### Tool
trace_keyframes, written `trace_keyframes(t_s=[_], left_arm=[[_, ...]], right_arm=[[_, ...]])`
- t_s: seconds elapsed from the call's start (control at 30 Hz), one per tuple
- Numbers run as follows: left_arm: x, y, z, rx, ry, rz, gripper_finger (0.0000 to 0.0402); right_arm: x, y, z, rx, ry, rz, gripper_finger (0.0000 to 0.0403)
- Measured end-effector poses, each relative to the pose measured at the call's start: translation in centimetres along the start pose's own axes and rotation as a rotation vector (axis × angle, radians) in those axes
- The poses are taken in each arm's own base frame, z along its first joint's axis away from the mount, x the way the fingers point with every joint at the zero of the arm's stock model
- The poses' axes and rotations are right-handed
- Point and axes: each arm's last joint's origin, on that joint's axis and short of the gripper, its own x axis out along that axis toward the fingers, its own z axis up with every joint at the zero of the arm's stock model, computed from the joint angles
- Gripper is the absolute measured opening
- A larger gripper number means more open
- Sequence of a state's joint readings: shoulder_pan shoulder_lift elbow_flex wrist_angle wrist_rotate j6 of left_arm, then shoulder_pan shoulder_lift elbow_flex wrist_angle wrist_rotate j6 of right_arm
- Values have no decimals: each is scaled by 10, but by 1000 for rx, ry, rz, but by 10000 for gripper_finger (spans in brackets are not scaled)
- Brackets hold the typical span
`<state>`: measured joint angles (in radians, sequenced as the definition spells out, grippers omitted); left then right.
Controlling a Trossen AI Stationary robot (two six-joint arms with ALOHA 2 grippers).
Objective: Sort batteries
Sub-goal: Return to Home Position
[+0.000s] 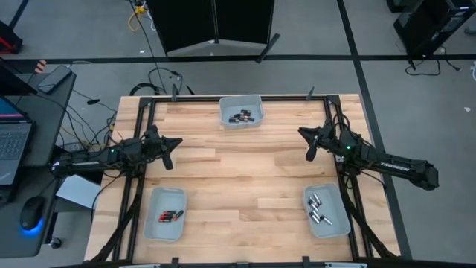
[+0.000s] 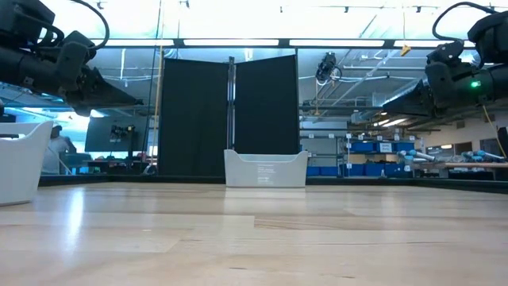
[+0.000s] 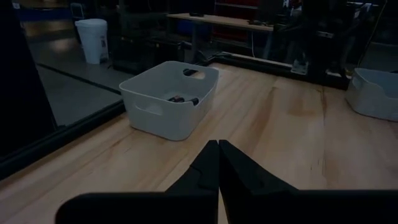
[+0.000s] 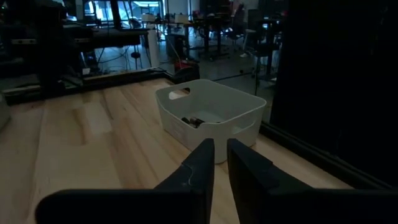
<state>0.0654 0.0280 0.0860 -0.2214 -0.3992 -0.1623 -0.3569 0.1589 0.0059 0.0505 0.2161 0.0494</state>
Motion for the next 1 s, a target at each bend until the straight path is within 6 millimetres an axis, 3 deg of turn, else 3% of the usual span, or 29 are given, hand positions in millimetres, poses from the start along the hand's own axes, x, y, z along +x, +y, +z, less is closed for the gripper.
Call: trace_keyframes(t_s=[1.0], left_arm=[[0, 0, 0, 0, 0, 0, 10]], right_arm=[[0, 0, 0, 0, 0, 0, 55]])
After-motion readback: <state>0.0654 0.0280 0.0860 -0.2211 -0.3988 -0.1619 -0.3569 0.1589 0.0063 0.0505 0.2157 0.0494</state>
